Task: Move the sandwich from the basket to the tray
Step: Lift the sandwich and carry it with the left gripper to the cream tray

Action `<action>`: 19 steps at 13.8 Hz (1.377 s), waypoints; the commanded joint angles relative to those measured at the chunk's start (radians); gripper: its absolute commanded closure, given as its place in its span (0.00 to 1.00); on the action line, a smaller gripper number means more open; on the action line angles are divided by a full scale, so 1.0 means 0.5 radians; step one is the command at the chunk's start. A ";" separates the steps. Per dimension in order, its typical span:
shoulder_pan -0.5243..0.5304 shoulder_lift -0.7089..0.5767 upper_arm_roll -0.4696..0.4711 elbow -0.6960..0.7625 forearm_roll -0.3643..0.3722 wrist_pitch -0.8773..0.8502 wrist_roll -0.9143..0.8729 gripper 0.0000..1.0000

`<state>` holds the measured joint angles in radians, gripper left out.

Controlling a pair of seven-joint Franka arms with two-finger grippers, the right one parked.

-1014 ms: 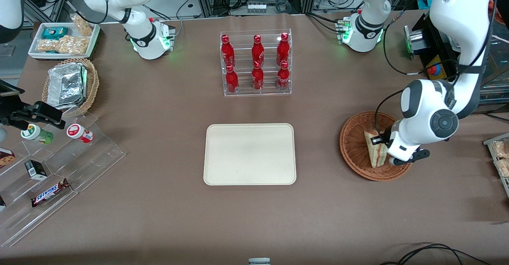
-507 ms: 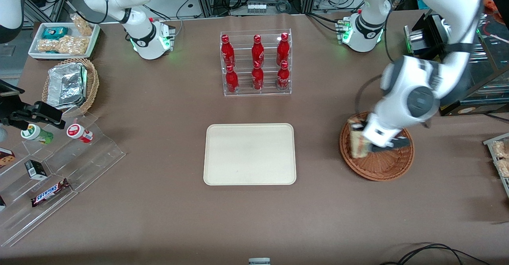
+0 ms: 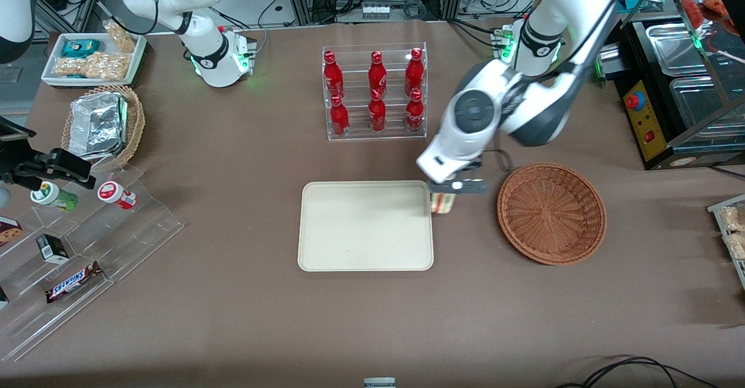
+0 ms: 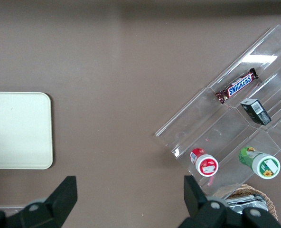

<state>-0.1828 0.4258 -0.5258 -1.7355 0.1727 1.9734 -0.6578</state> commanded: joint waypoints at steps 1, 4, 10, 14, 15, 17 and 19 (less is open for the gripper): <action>-0.156 0.393 0.015 0.408 0.163 -0.035 -0.208 0.84; -0.284 0.660 0.015 0.678 0.348 -0.023 -0.384 0.82; -0.404 0.866 0.018 0.946 0.360 0.093 -0.464 0.71; -0.563 1.057 0.118 1.228 0.366 0.103 -0.595 0.71; -0.607 1.057 0.174 1.228 0.363 0.121 -0.617 0.68; -0.625 1.066 0.199 1.228 0.363 0.198 -0.758 0.59; -0.625 1.069 0.199 1.225 0.363 0.213 -0.807 0.44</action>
<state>-0.4775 0.9456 -0.4387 -1.1629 0.3337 2.0803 -1.0153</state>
